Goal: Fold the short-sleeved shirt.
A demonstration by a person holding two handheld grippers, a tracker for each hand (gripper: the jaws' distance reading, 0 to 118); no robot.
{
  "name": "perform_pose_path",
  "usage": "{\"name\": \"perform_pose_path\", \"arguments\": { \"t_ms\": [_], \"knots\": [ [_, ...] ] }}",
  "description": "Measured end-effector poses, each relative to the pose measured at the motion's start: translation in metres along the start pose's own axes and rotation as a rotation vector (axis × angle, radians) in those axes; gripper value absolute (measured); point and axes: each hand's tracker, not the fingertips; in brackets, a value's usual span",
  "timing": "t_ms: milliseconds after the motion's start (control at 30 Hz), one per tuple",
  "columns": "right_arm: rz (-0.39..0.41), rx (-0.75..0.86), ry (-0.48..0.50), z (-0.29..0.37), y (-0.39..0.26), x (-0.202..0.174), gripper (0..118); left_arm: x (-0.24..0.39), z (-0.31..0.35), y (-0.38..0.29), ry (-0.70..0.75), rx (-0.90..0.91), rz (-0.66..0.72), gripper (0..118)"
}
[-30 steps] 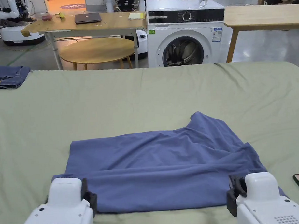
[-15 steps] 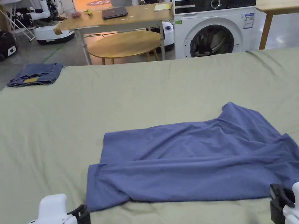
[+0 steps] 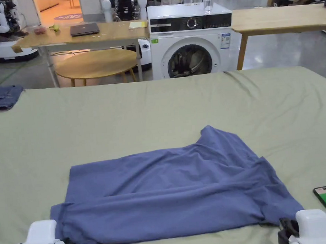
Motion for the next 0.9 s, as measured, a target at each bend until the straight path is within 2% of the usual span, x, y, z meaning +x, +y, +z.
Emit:
{"name": "perform_pose_path", "arguments": {
  "t_ms": [33,67,100,133,200,233,267,333,400,433,467,500,533,567,633,767,833,900],
  "knots": [
    [-0.011,-0.009,-0.029,-0.007,0.000,0.009,0,0.002,0.007,0.001,-0.020,0.003,-0.019,36],
    [-0.011,-0.013,-0.042,-0.015,0.001,0.017,0,0.003,0.019,-0.002,-0.039,0.018,0.014,8],
    [-0.009,-0.022,-0.054,-0.023,0.002,0.024,0,0.003,0.024,-0.003,-0.016,0.049,0.016,0],
    [-0.008,-0.040,-0.060,-0.031,0.006,0.032,6,-0.001,0.030,-0.002,-0.046,0.067,0.032,0],
    [-0.008,-0.082,-0.024,-0.051,0.012,0.043,78,-0.010,0.040,0.000,-0.067,0.061,0.067,0],
    [-0.008,-0.099,-0.029,-0.061,0.015,0.047,110,-0.010,0.046,0.001,-0.048,0.078,0.059,0],
    [-0.001,-0.102,-0.048,-0.069,0.017,0.048,118,-0.010,0.052,0.003,-0.041,0.093,0.053,0],
    [0.005,-0.084,-0.055,-0.081,0.020,0.052,118,-0.012,0.058,0.007,-0.051,0.103,0.054,0],
    [0.014,-0.149,-0.016,-0.094,0.020,0.052,115,-0.009,0.062,0.009,-0.052,0.110,0.048,0],
    [0.021,-0.182,0.008,-0.101,0.019,0.052,98,-0.009,0.061,0.009,-0.055,0.109,0.049,0],
    [0.014,-0.220,0.063,-0.106,0.016,0.052,57,-0.011,0.057,0.010,-0.059,0.103,0.052,0],
    [0.002,-0.236,0.075,-0.107,0.013,0.052,47,-0.010,0.055,0.009,-0.060,0.097,0.052,0],
    [-0.006,-0.207,0.063,-0.105,0.011,0.052,31,-0.009,0.053,0.006,-0.058,0.088,0.050,0],
    [-0.001,-0.174,0.069,-0.097,0.011,0.052,6,-0.010,0.050,0.004,-0.056,0.079,0.051,0],
    [-0.063,-0.189,0.169,-0.088,0.017,0.055,6,-0.012,0.048,-0.001,-0.055,0.069,0.051,0],
    [-0.035,-0.153,0.121,-0.059,0.034,0.059,6,-0.020,0.060,-0.003,-0.060,0.081,0.057,0],
    [-0.050,-0.128,0.137,-0.034,0.047,0.064,6,-0.029,0.075,0.000,-0.066,0.122,0.067,0],
    [-0.031,-0.067,0.145,-0.009,0.061,0.067,6,-0.037,0.091,0.006,-0.073,0.145,0.063,0]
  ]
}}
